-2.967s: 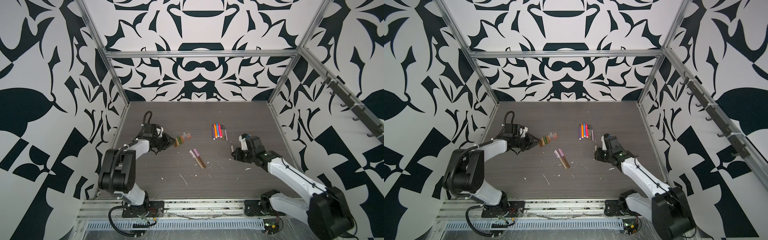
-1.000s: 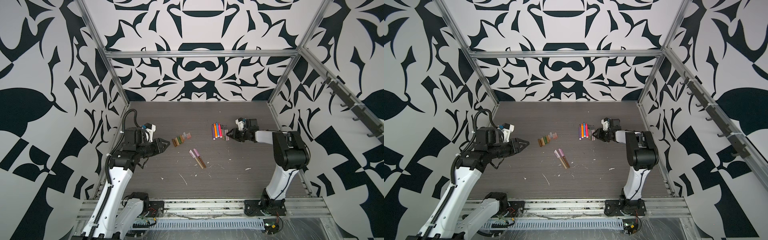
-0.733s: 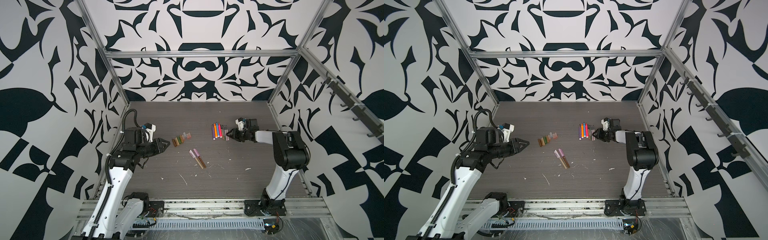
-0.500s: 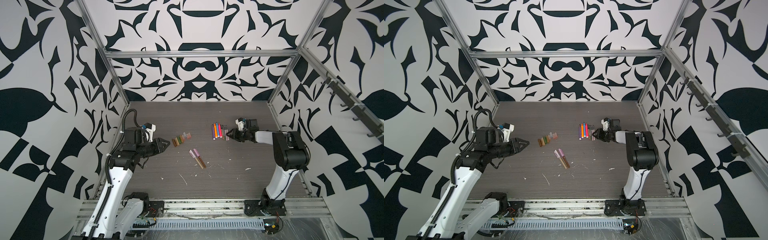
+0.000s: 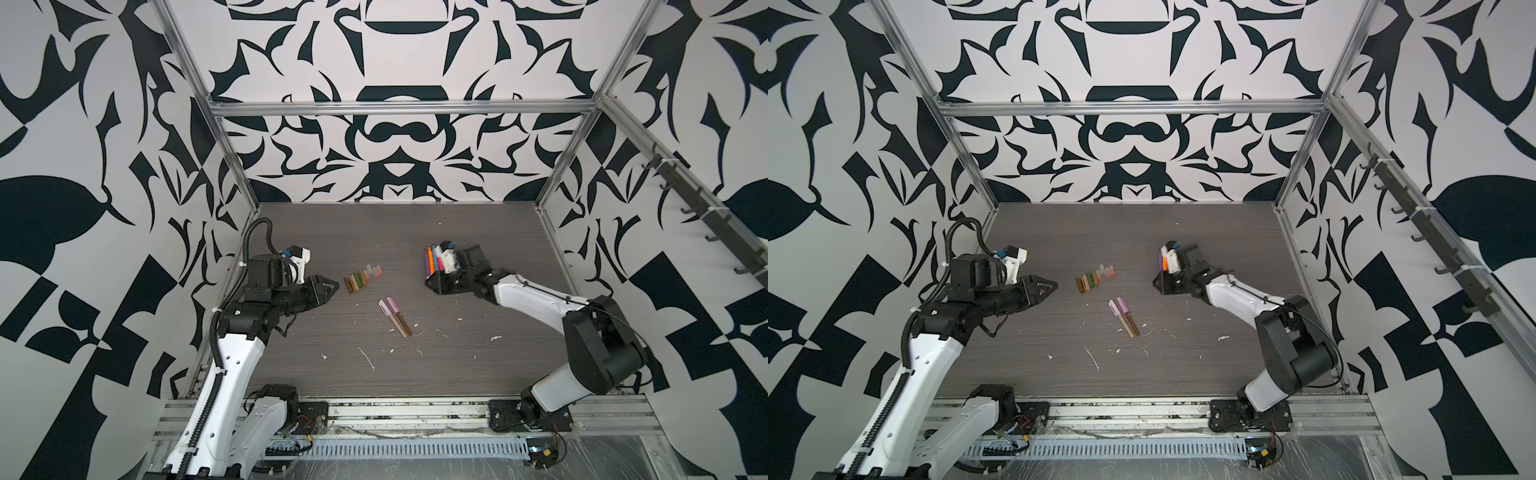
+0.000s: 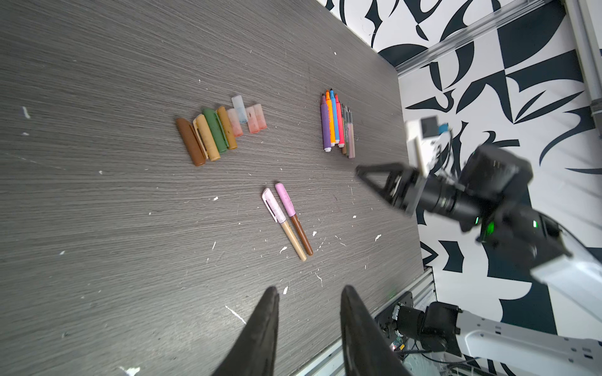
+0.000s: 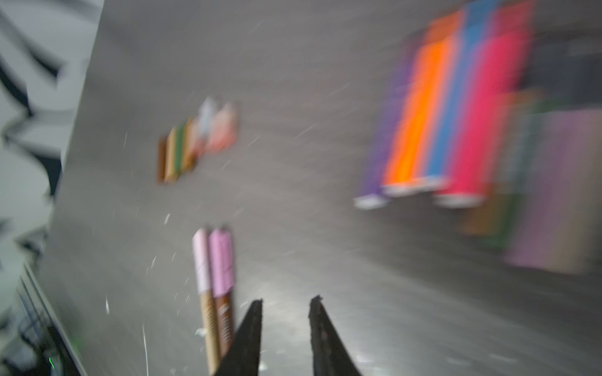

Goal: Open the pen caps
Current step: 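Move the right gripper to the light-pink-capped pen and grasp it, then lift the light-pink-capped pen toward the left gripper while the left gripper reaches over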

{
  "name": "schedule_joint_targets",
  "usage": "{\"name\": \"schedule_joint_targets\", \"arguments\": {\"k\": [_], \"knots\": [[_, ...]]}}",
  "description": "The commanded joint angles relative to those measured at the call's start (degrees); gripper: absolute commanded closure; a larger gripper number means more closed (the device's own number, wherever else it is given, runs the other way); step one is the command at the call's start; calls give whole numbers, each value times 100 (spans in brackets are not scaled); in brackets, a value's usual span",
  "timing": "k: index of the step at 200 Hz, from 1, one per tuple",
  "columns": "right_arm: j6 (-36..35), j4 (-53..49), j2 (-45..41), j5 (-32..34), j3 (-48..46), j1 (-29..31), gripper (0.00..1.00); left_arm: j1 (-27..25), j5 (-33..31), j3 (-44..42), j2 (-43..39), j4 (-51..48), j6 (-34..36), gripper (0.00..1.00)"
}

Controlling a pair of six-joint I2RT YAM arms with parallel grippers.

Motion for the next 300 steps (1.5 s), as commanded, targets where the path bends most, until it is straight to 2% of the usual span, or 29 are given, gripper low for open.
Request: {"name": "schedule_joint_targets", "arguments": {"k": [1, 24, 61, 148, 190, 221, 244, 263, 281, 300], "knots": [[157, -234, 185, 620, -278, 974, 80, 28, -47, -130, -100, -25, 24, 65], [359, -121, 188, 1103, -317, 1551, 81, 28, -66, -130, -122, -25, 24, 65], [372, -389, 342, 1418, -141, 1858, 81, 28, -23, -129, -94, -23, 27, 65], [300, -697, 737, 1645, 190, 2009, 81, 28, -23, -139, -153, -7, 24, 65], [202, -950, 957, 1990, 492, 2238, 81, 28, -30, -132, -140, -10, 24, 65], [143, -1011, 920, 2005, 609, 2332, 91, 28, -103, -139, -201, -18, 24, 64], [116, -972, 646, 1855, 578, 2334, 93, 28, -58, -169, -171, -13, -32, 62], [140, -915, 247, 1720, 482, 2333, 93, -14, 211, -319, -127, 204, -401, 57], [211, -901, -191, 1650, 339, 2333, 93, -157, 620, -873, -96, 1184, -1334, 55], [307, -896, -616, 1596, 193, 2337, 93, -712, 205, -1274, -27, 1950, -1964, 54]]}}
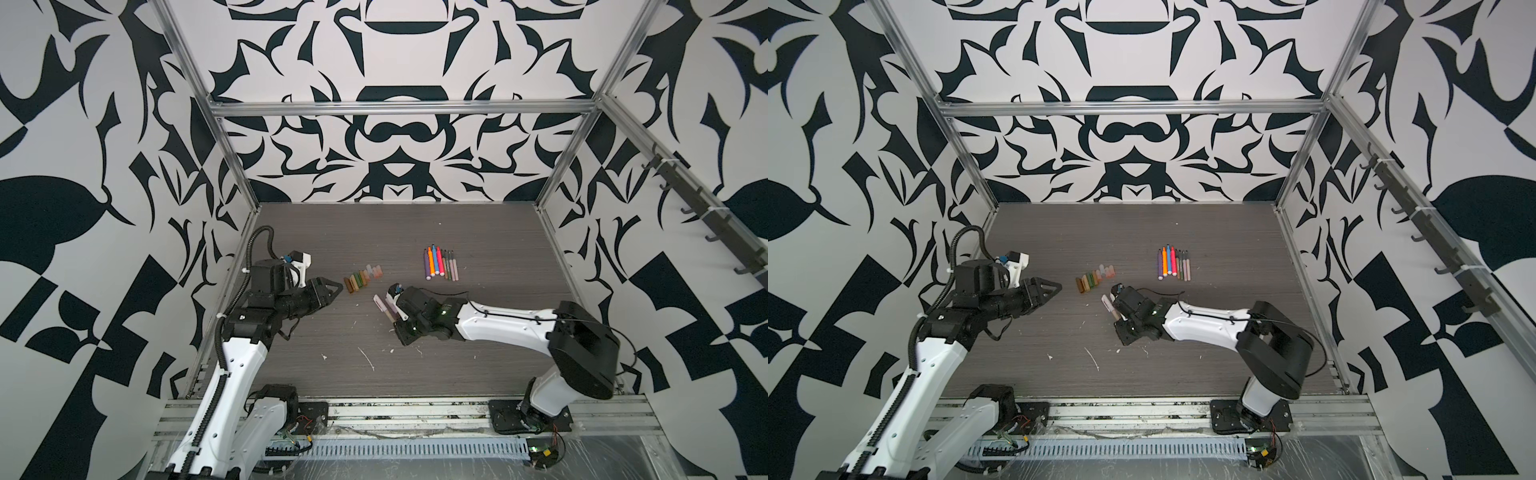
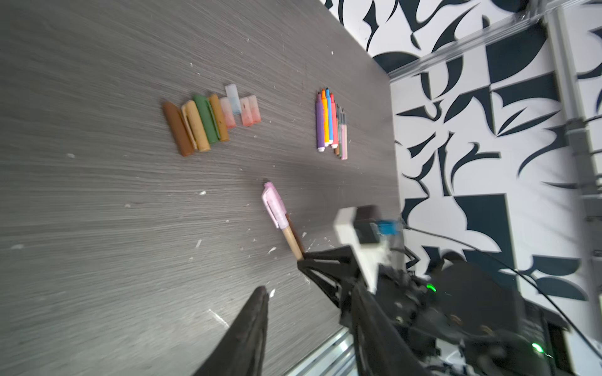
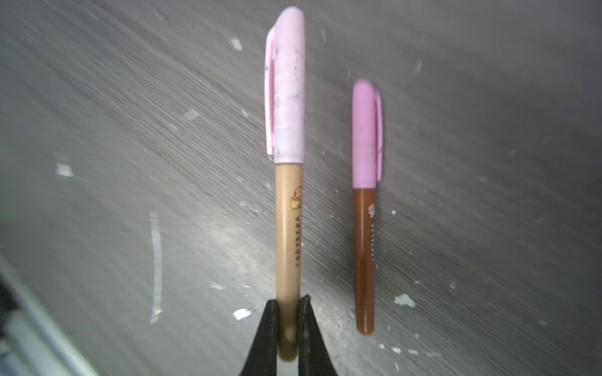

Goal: Open the pen caps
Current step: 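Lift the light-pink-capped pen toward the left gripper while the left gripper reaches over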

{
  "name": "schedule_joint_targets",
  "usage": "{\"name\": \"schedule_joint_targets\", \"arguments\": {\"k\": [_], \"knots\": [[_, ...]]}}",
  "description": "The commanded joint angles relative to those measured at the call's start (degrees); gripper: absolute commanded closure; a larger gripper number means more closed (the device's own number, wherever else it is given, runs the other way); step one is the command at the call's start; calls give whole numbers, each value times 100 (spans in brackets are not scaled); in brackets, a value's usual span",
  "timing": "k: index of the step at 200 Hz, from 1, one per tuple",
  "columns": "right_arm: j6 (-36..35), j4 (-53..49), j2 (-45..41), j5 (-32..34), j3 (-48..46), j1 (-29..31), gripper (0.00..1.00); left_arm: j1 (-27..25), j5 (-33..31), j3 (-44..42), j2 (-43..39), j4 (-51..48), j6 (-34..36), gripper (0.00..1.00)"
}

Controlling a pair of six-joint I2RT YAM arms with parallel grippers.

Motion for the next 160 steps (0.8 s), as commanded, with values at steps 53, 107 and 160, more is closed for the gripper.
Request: {"name": "schedule_joint_targets", "arguments": {"k": [53, 107, 160], "knots": [[392, -15, -1499, -282, -418, 12, 94, -1708, -536, -654, 1257, 2722, -1942, 55], [479, -68, -1845, -289, -526, 11, 94, -2061, -711, -337, 1816, 3116, -2134, 55], [616, -165, -1800, -107, -493, -5, 94, -2141, -737, -283, 1836, 3222, -2218, 56]]}}
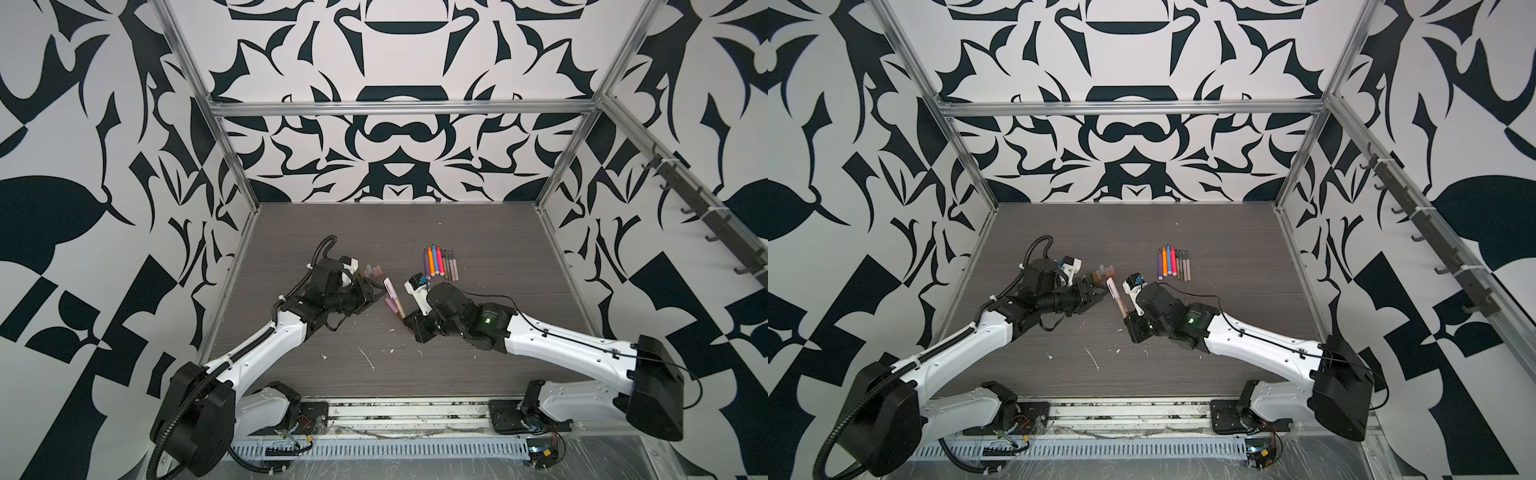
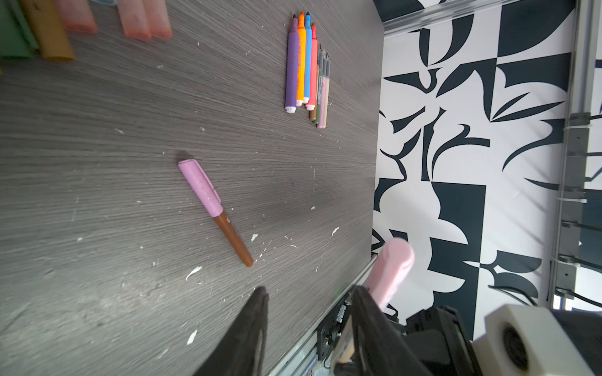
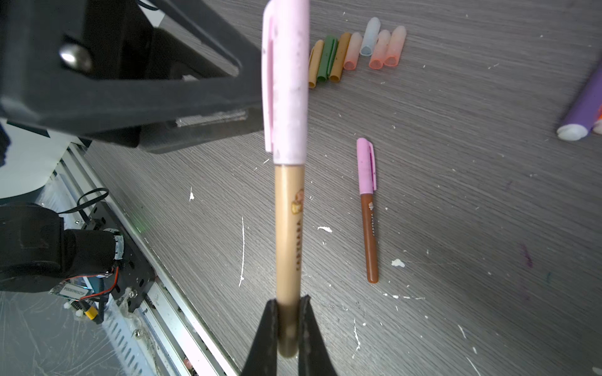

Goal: Open the pen caps
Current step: 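Lift the light-pink-capped pen toward the left gripper while the left gripper reaches over, then close the left gripper on the light pink cap and pull it off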

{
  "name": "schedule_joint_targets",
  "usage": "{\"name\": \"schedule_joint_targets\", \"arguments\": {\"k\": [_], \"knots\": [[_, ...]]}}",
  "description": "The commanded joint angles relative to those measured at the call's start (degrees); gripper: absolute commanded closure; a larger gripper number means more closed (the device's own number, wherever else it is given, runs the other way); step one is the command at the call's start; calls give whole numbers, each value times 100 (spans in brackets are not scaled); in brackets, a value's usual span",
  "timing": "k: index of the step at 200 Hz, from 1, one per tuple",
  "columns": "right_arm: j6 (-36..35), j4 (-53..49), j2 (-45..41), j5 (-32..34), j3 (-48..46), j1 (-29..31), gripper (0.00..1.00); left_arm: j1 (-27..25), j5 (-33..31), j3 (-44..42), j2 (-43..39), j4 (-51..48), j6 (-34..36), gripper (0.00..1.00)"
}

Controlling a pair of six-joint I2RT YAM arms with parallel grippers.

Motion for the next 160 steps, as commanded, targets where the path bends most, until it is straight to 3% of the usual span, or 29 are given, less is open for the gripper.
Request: {"name": "schedule_joint_targets", "arguments": {"k": [1, 111, 160], "knots": [[112, -84, -55, 126, 18, 3, 94, -41, -62, 159, -26, 252, -112, 56], [214, 353, 41, -749, 108, -23, 95, -72, -13, 153, 39, 320, -131, 58], [276, 309, 10, -675, 188, -21, 94, -115, 120, 110, 36, 454, -154, 91]]}}
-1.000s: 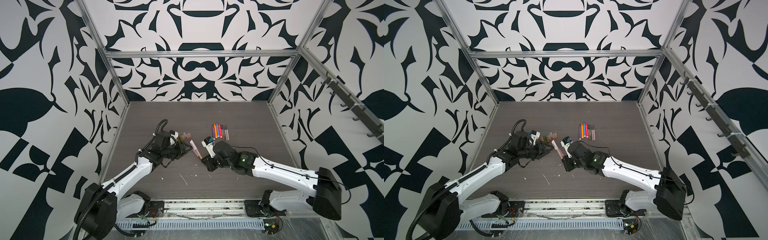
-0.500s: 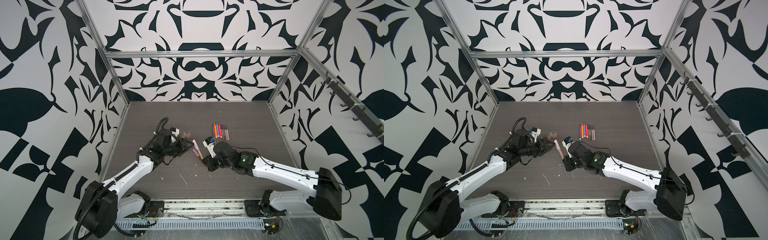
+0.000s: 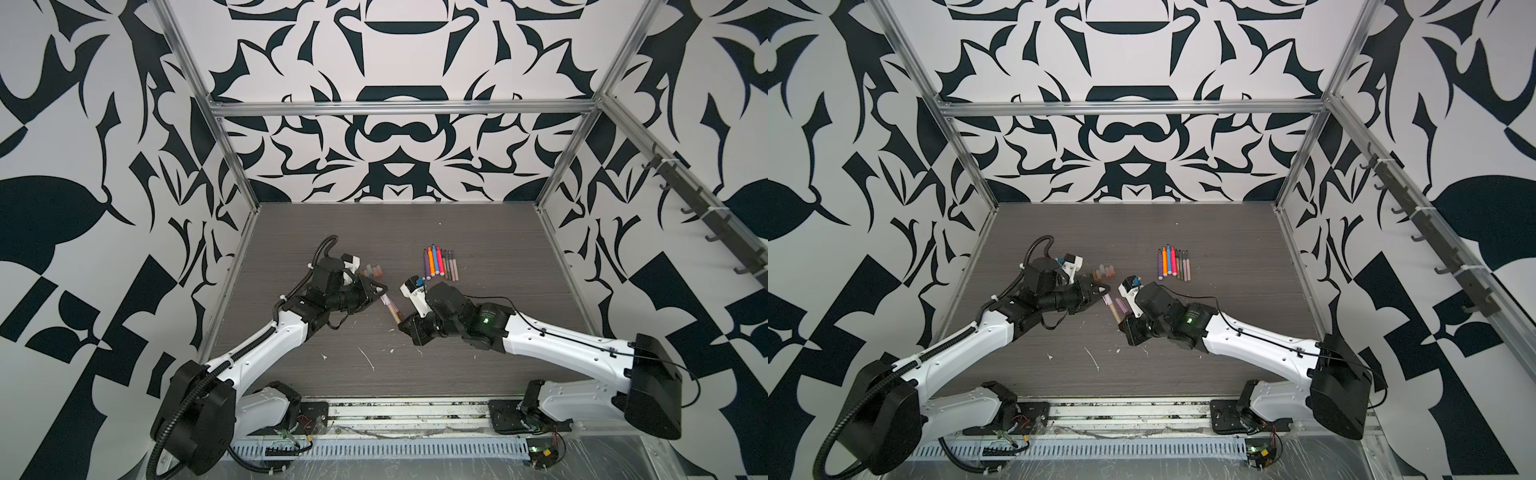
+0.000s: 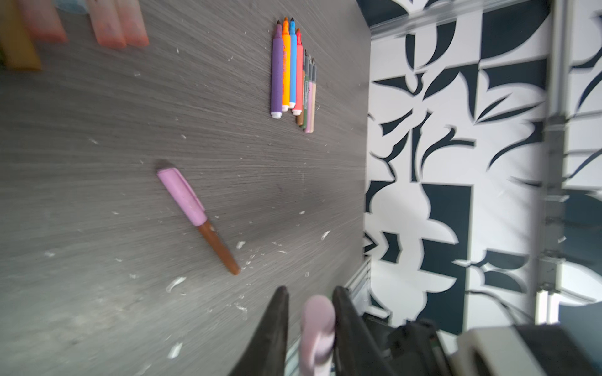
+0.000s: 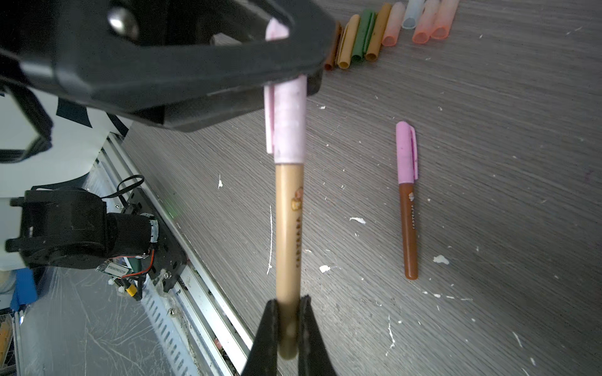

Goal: Open the pen caps
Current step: 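Close the left gripper on the light pink cap and pull it off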

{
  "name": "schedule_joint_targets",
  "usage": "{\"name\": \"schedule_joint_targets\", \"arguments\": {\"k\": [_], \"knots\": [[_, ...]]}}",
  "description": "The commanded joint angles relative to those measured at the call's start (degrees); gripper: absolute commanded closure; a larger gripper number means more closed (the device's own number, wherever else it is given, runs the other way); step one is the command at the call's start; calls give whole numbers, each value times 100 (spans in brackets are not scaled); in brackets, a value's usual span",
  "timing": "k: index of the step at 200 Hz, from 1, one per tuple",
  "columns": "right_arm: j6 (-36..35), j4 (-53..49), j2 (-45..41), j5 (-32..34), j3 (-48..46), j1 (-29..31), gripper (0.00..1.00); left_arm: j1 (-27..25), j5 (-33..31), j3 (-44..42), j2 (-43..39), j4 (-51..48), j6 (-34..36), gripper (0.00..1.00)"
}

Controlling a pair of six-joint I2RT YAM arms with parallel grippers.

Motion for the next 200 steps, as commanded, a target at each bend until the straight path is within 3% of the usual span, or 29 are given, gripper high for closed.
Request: {"name": "schedule_joint_targets", "arguments": {"k": [1, 13, 28, 39, 131, 158, 185, 200], "knots": [[97, 182, -60, -32, 187, -5, 94, -37, 88, 103, 2, 172, -35, 91], [138, 190, -90, 26, 185, -6, 88, -35, 124, 107, 3, 172, -31, 100], [152, 99, -134, 193, 215, -6, 73, -35, 143, 80, -12, 172, -17, 100], [152, 68, -136, 270, 210, 0, 69, -35, 135, 51, -25, 172, -26, 100], [255, 344, 173, 116, 280, -5, 68, -44, 213, -13, -166, 172, -120, 100], [249, 386, 341, 77, 350, -3, 74, -48, 192, -55, -224, 170, -140, 100], [262, 361, 324, 150, 297, -2, 100, -43, 155, -51, -214, 104, -116, 100], [275, 325, 224, 196, 216, 2, 100, -38, 29, -5, -189, -135, -89, 100]]}}
